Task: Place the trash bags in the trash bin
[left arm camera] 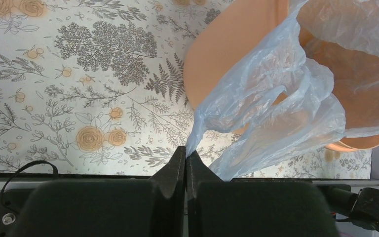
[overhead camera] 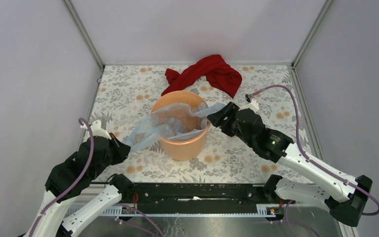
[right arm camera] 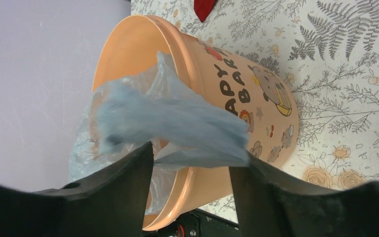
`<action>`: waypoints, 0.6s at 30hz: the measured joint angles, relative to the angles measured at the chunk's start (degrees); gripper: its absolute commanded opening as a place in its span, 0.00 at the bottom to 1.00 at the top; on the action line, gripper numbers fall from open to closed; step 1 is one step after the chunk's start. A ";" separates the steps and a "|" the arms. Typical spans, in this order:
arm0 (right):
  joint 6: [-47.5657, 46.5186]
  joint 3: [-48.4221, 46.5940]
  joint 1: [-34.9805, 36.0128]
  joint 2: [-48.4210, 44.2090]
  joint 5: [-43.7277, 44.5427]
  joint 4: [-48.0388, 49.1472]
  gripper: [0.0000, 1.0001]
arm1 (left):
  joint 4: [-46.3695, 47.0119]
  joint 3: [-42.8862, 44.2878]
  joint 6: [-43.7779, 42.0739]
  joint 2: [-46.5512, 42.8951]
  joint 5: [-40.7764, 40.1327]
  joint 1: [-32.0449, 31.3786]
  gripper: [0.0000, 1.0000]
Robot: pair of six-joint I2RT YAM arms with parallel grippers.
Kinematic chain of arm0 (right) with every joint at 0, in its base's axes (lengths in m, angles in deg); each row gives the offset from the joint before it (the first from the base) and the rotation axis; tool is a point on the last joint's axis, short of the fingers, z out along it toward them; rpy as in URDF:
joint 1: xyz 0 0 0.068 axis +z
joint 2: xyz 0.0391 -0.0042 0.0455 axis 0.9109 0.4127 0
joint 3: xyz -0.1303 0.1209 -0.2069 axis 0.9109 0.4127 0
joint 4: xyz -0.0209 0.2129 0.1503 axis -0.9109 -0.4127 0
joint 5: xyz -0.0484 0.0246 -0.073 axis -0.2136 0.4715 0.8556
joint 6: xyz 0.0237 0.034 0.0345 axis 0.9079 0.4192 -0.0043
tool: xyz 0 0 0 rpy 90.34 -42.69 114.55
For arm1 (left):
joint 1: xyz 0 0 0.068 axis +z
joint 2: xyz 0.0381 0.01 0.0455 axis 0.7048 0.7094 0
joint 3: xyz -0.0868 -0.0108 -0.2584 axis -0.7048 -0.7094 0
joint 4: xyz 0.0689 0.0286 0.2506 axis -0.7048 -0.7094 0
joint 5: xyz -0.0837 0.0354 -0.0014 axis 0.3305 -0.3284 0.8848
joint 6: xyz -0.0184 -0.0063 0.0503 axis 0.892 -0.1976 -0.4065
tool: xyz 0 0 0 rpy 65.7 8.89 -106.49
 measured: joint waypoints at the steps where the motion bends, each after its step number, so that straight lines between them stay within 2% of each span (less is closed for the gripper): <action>1: 0.31 0.09 0.00 0.00 0.22 0.20 0.41 | -0.20 0.00 0.02 0.00 -0.15 0.00 0.00; 3: 0.72 0.70 0.00 -0.37 0.92 1.09 0.20 | -0.76 0.00 0.31 0.02 -0.59 0.00 0.00; 5: 0.90 1.44 0.00 -1.14 1.62 1.38 0.05 | -1.14 0.00 0.74 0.13 -1.05 0.00 0.00; 6: 0.87 1.66 0.00 -1.53 1.92 1.36 0.00 | -1.44 0.02 0.96 0.31 -1.38 0.00 0.00; 18: -5.25 4.04 0.00 -10.95 -0.96 -0.85 0.00 | -2.89 1.27 5.18 1.42 -5.57 0.00 0.00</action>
